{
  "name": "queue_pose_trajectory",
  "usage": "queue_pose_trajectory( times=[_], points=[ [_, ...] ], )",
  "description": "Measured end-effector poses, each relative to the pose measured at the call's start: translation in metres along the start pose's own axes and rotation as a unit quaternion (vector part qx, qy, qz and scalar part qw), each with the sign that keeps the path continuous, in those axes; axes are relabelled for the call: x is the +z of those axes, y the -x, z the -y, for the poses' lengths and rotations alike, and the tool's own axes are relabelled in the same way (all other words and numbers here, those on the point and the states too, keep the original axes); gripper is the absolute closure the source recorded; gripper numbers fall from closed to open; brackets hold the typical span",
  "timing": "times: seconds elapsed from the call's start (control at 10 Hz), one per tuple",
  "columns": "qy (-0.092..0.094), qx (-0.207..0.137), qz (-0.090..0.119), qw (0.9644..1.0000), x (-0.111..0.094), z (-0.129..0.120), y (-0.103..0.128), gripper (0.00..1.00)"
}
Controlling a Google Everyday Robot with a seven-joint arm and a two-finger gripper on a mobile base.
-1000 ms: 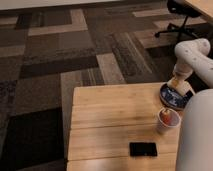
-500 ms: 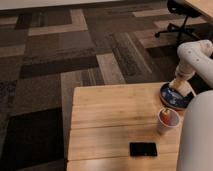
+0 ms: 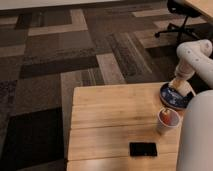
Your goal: Place the white sponge in the ceramic bowl
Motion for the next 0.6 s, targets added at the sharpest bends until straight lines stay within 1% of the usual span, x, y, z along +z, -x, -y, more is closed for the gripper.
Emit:
queue_pose_trajectory(
  times=[0.2,0.6],
  points=[
    [0.000,0.000,0.000,1.0000,0.0000,0.0002,-0.0004,0.21],
    [0.000,0.001,0.000,1.0000,0.0001,0.0004,-0.0011,0.20]
  ],
)
